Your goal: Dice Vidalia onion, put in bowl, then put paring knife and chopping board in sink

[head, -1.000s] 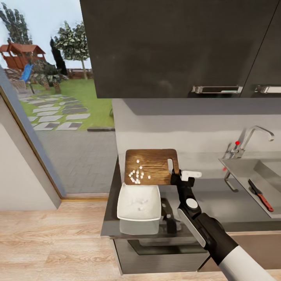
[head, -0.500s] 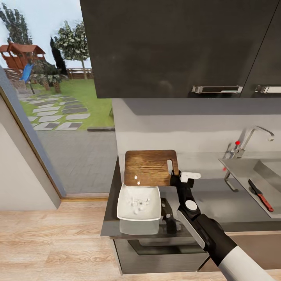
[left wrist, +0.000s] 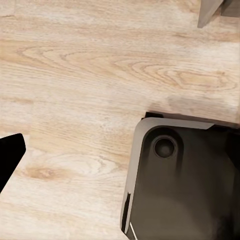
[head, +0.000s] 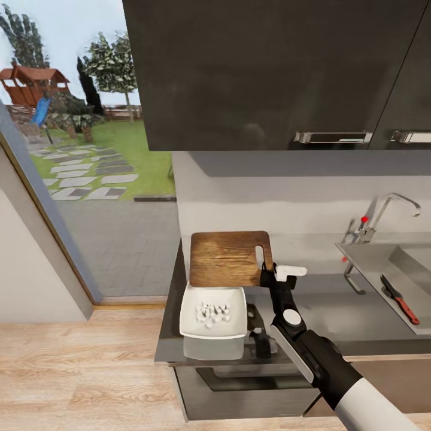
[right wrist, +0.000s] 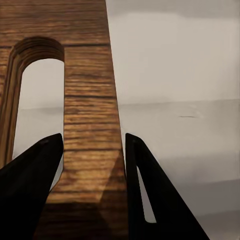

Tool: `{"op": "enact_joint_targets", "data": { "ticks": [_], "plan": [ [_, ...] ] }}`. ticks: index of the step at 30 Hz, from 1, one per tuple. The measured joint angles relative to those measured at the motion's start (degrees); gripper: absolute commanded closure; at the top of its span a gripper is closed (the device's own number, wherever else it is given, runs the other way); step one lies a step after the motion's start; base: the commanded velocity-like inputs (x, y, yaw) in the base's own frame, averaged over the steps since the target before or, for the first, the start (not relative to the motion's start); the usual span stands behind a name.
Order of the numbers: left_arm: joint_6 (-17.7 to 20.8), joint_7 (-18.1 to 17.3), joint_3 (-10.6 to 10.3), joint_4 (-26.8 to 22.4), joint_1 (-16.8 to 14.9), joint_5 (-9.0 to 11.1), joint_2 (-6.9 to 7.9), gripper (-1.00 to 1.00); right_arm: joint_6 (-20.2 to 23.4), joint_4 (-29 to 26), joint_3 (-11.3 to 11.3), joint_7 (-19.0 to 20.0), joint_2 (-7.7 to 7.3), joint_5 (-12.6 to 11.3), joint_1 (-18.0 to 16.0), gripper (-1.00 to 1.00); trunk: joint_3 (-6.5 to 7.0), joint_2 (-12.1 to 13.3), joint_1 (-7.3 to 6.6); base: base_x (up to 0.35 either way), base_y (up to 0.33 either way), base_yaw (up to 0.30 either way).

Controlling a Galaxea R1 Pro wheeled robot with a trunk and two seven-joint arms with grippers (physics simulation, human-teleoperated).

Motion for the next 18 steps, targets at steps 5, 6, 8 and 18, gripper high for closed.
{"op": "enact_joint_targets", "data": {
  "ticks": [5, 6, 8, 18],
  "plan": [
    [0.0, 0.0, 0.0, 0.0, 0.0, 0.0, 0.00, -1.00, -0.2, 0.1, 0.0, 0.0, 0.00, 0.1, 0.0, 1.00, 0.00, 0.0, 0.00, 0.000, 0.000, 0.000],
    [0.0, 0.0, 0.0, 0.0, 0.0, 0.0, 0.00, -1.00, -0.2, 0.1, 0.0, 0.0, 0.00, 0.1, 0.0, 1.00, 0.00, 0.0, 0.00, 0.000, 0.000, 0.000],
    [0.0, 0.0, 0.0, 0.0, 0.0, 0.0, 0.00, -1.00, -0.3, 0.1, 0.0, 0.0, 0.00, 0.0, 0.0, 1.00, 0.00, 0.0, 0.00, 0.000, 0.000, 0.000],
    [0.0, 0.0, 0.0, 0.3, 0.0, 0.0, 0.00, -1.00, -0.3, 0.5, 0.0, 0.0, 0.00, 0.0, 0.0, 1.00, 0.00, 0.0, 0.00, 0.000, 0.000, 0.000]
  ]
}}
